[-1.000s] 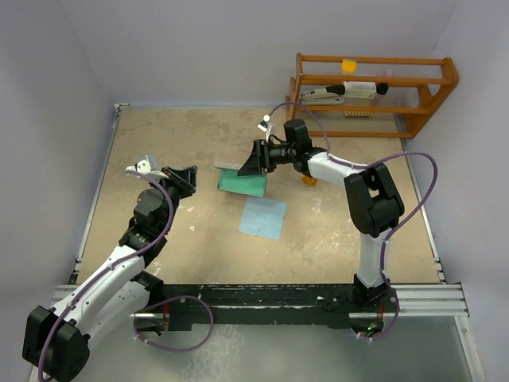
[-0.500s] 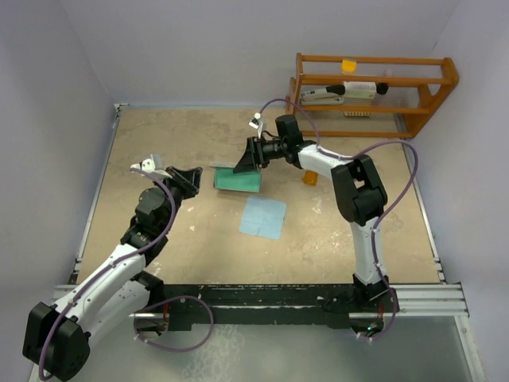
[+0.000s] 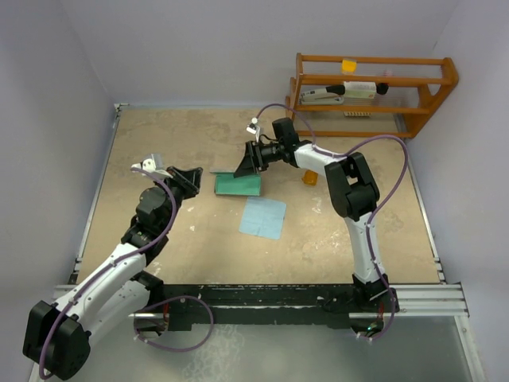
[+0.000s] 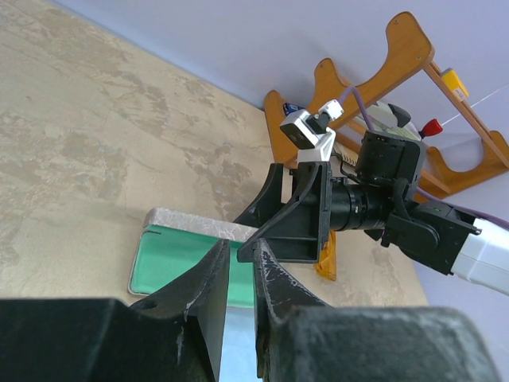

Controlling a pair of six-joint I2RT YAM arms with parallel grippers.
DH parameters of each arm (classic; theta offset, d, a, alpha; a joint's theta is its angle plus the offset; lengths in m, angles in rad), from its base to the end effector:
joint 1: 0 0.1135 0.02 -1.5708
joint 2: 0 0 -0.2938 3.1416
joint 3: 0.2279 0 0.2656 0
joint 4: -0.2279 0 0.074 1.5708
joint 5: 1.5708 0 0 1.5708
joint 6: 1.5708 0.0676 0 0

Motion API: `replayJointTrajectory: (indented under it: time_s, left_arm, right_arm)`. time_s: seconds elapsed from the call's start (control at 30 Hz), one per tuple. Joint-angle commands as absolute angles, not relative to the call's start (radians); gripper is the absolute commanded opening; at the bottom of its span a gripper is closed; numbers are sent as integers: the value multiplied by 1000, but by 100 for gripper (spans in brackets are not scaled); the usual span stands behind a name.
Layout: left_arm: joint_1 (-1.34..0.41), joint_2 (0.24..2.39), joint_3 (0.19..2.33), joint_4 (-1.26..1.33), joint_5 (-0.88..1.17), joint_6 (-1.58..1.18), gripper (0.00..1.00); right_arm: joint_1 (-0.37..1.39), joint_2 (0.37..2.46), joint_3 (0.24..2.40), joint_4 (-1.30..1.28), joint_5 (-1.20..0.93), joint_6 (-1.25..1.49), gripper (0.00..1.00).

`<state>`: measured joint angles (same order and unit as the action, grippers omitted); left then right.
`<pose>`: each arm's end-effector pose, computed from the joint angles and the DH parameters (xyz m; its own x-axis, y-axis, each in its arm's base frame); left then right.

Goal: Organize the sunglasses
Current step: Place the sunglasses case at the center of the board.

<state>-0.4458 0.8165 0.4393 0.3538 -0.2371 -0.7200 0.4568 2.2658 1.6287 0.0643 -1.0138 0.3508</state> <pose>0.2064 -0.0810 0.2848 -0.1525 -0.6375 -0.7552 0.1419 0.7421 -0.6551 0.4629 0.2915 0.1740 -0.7569 -0.1696 -0.6311 -0.6530 0.2322 0.7208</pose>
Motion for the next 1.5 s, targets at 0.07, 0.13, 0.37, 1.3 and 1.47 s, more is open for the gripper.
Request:
replayJointTrajectory:
  time_s: [0.07, 0.13, 0.37, 1.3, 1.47]
  left_arm:
    - [-443, 813, 436, 402, -225, -715, 16]
    - [-442, 813, 434, 405, -226, -716, 16]
    - [-443, 822, 429, 412, -220, -719, 16]
    - [-442, 834, 422, 429, -205, -724, 16]
    - [-442, 835, 416, 440, -198, -728, 16]
  right_arm:
    - [444, 2259, 1654, 71, -1050, 336, 29]
    - [441, 2257, 1648, 76, -1050, 337, 38]
    - [431, 2237, 1627, 97, -1045, 345, 63]
    - [411, 2212, 1598, 99, -971, 341, 84]
    - [406, 2183, 1574, 62, -875, 303, 84]
